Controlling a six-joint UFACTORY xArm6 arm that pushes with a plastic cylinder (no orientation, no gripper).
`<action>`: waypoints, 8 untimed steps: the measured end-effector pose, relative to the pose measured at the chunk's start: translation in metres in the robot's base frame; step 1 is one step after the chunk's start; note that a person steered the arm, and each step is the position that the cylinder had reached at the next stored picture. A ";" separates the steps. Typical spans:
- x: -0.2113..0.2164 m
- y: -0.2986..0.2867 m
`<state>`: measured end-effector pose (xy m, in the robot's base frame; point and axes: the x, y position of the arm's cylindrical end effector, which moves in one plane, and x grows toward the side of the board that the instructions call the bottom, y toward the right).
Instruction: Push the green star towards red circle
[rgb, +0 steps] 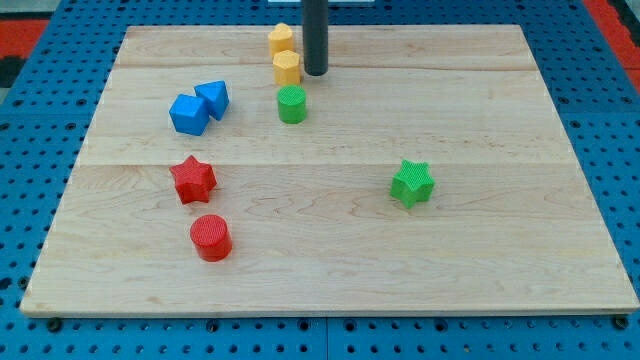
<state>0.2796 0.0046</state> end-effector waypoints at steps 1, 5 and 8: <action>0.000 0.038; 0.041 0.208; 0.209 0.328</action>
<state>0.4881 0.3322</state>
